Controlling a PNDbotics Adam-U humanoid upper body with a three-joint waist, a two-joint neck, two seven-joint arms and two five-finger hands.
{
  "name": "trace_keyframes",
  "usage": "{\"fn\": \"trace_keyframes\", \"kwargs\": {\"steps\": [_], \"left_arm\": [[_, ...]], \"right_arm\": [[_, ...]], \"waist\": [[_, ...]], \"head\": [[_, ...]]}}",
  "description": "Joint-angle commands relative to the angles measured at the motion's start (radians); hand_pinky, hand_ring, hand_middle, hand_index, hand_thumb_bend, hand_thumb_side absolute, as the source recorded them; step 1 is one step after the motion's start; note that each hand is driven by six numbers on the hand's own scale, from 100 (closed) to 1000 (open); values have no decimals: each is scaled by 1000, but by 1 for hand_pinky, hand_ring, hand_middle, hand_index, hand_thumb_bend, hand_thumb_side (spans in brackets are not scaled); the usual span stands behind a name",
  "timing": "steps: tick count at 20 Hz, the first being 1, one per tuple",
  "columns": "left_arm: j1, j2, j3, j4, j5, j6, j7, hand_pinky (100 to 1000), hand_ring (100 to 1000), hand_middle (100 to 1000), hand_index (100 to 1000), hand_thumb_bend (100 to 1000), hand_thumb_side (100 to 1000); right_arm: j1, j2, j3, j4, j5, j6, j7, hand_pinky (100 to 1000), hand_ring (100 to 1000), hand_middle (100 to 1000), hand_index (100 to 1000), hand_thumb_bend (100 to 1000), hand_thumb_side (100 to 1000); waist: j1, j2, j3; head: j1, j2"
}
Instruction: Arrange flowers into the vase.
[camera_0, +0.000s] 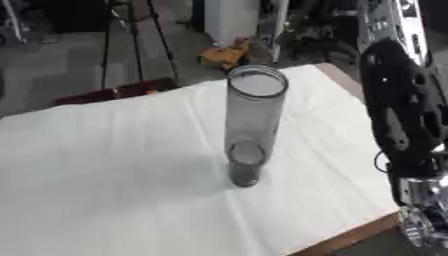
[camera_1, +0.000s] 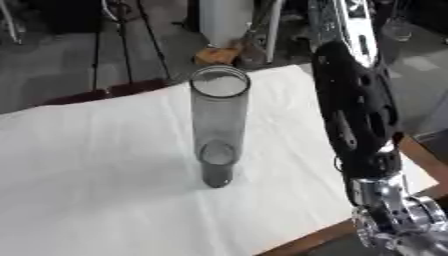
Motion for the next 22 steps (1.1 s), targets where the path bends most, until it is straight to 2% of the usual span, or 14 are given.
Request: {"fn": "trace_keyframes", "kwargs": {"steps": [1, 22], "left_arm": [[-7, 21, 8, -14, -3, 1, 2, 730, 667, 633, 830, 523, 969], [-8, 19, 7, -14, -4, 2, 2, 730, 667, 633, 829, 522, 969]], "right_arm": [[-14, -10, 2, -8, -8, 9, 10, 100, 100, 100, 100, 292, 100], [3, 11, 15, 54, 21, 39, 99, 100, 100, 100, 100, 290, 100]], "waist": [[-10, -24, 0], [-10, -23, -5]], "head": [[2, -14], [-5, -15]]}}
